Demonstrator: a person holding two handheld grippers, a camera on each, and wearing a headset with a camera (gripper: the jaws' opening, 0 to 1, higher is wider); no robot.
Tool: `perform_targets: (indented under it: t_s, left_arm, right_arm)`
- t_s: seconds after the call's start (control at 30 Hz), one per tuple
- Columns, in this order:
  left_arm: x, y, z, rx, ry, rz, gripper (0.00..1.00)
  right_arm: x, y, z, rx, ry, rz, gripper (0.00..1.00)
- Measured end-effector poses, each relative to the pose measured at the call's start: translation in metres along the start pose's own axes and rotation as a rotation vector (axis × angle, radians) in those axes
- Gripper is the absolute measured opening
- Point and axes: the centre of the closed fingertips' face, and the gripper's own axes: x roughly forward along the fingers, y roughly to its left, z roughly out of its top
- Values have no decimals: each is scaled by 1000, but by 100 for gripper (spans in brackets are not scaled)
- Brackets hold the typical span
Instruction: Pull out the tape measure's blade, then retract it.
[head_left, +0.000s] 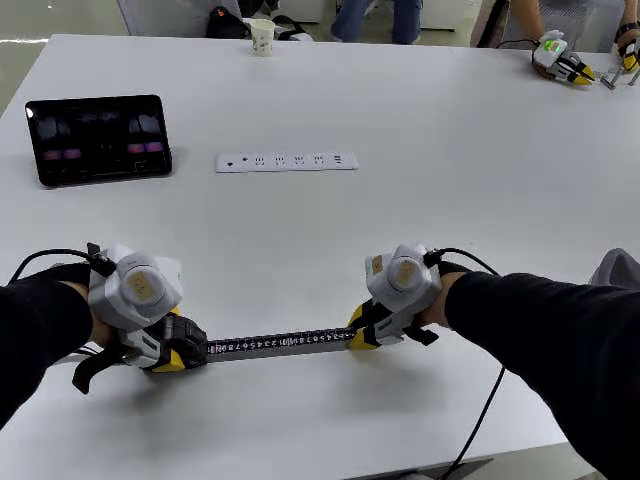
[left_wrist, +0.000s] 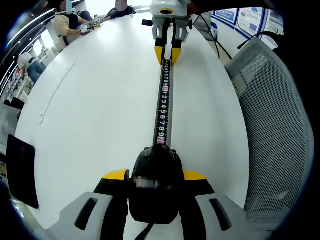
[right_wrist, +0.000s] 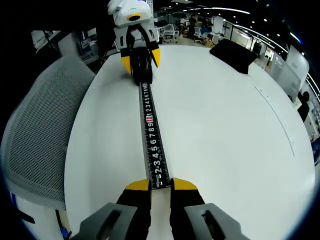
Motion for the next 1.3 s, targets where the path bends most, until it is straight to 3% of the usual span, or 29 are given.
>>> perform_targets:
  t_s: [1.3]
  left_arm:
    - [-1, 0, 1, 1, -1, -1, 33]
  right_arm:
    - [-8, -4, -17, 22, 14, -6, 10]
